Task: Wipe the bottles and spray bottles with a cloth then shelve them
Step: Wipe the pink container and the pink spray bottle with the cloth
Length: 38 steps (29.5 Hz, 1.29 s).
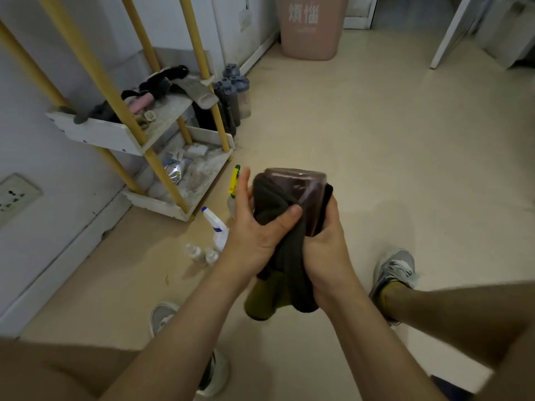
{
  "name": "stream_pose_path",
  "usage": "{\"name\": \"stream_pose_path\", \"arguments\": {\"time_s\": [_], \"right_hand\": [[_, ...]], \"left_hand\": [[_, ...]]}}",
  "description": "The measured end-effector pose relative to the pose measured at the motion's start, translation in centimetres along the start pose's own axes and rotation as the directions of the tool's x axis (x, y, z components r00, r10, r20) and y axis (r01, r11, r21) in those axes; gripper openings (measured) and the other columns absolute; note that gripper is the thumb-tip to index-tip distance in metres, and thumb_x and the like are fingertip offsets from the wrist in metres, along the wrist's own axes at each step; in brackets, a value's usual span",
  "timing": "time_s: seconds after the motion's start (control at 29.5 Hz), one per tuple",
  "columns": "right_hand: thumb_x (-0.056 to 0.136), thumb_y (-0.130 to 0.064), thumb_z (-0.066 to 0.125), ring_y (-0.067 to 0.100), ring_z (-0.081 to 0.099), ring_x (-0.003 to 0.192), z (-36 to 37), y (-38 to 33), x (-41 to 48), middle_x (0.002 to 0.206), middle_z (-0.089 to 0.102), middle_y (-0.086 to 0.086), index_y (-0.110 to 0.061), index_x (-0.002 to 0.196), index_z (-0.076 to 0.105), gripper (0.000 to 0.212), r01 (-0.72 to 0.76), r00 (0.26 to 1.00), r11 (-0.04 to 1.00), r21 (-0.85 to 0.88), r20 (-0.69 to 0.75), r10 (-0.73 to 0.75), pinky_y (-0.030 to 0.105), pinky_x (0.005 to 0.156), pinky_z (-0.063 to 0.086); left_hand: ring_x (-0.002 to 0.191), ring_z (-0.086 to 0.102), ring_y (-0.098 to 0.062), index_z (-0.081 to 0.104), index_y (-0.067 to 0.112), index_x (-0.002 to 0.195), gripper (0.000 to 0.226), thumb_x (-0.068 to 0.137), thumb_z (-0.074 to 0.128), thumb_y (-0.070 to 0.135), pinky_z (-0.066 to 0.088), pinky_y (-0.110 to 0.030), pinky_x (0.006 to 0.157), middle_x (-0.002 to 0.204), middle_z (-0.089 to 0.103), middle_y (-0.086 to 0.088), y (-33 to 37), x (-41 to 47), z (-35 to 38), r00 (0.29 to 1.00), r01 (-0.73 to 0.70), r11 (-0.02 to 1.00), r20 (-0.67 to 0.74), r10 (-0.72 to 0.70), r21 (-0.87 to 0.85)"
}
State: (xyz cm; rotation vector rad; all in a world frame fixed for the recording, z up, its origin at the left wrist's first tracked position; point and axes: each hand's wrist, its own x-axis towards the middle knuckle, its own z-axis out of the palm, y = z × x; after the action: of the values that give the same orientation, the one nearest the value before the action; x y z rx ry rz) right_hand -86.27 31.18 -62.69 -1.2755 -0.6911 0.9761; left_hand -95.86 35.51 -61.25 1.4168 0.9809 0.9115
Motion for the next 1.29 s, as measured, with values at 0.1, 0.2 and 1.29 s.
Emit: {"name": "stream_pose_path", "arguments": {"time_s": [0.1, 0.2, 1.29], "right_hand": [[0.085, -0.004, 0.069, 0.018, 0.069, 0.102, -0.2, -1.6, -0.2, 0.111, 0.072, -0.002, -0.028, 0.128, 0.055, 0.051, -0.107, 0.98, 0.988, 0.114, 0.178, 0.086, 0.033, 0.081, 0.057], [0.069, -0.053, 0.075, 0.013, 0.07, 0.096, -1.1, -4.5, 0.5, 0.108, 0.071, -0.004, -0.026, 0.122, 0.059, 0.063, -0.219, 0.92, 0.975, -0.025, 0.328, 0.215, 0.024, 0.073, 0.056], [0.056, -0.025, 0.093, 0.0, 0.061, 0.101, -4.2, -4.4, 1.6, 0.115, 0.064, -0.011, -0.027, 0.12, 0.056, 0.075, 0.224, 0.975, 0.904, -0.364, 0.082, -0.209, 0.011, 0.08, 0.048]], "left_hand": [[0.108, 0.068, -0.02, 0.054, 0.021, 0.129, 0.088, 0.057, 0.079, 0.063, 0.055, -0.039, 0.094, 0.121, 0.067, -0.006, -0.5, 0.9, -0.8, 0.98, 0.181, 0.947, -0.034, -0.196, -0.265], [0.105, 0.07, -0.022, 0.053, 0.016, 0.132, 0.081, 0.067, 0.081, 0.055, 0.057, -0.038, 0.088, 0.118, 0.069, -0.009, -0.5, 0.8, -1.3, 0.979, 0.18, 0.914, -0.026, -0.203, -0.363], [0.103, 0.069, -0.023, 0.063, 0.026, 0.119, 0.061, 0.076, 0.062, 0.069, 0.055, -0.041, 0.091, 0.112, 0.071, -0.003, 2.3, -0.1, 1.0, 0.961, 0.275, 0.932, 0.041, -0.273, -0.235]]}}
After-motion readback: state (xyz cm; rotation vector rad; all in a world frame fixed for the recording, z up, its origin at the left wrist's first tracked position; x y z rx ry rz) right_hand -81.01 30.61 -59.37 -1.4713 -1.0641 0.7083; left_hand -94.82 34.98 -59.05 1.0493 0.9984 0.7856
